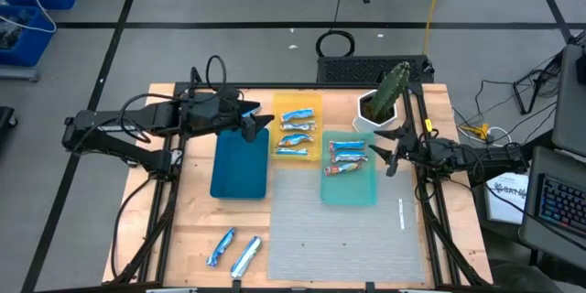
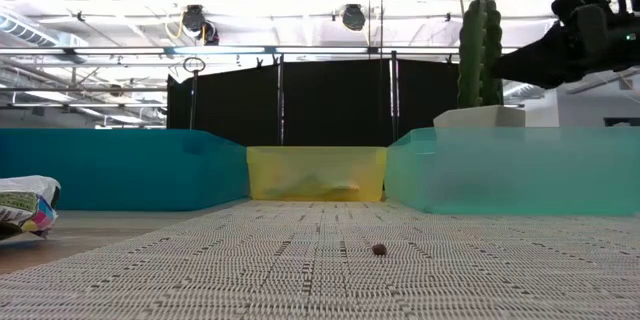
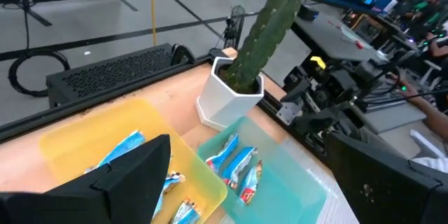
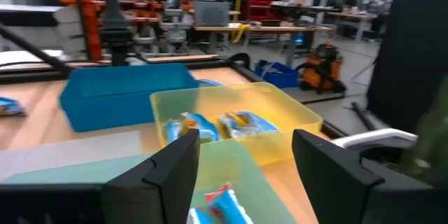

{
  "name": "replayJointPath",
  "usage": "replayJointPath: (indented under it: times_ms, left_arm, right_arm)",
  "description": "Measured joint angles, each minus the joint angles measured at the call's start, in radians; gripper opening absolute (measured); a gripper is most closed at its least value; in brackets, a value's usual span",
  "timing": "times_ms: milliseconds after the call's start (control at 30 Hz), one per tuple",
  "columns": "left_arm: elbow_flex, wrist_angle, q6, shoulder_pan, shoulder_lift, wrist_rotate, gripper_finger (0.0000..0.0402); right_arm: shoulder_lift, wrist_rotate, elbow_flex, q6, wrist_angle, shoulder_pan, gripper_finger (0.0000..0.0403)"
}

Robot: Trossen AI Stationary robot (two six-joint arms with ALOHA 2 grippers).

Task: Pick and place Granola Bars by type
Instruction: Put the blue granola bar into the blue bin

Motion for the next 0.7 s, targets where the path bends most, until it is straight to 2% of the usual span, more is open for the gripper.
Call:
replayJointPath:
  times_ms: [367,700]
  left_arm:
    - [0.000,-0.116,-0.002,0.038,0.000,-0.107,0.0381]
    - [0.000,-0.265,0.011,0.157,0.018,-0.089,0.0381]
  right_arm:
    - [0.000,0.015,0.000,0.013,0.001,0.000,0.0222]
    - [0.000,0.015,0.000,0.013,0.001,0.000,0.0222]
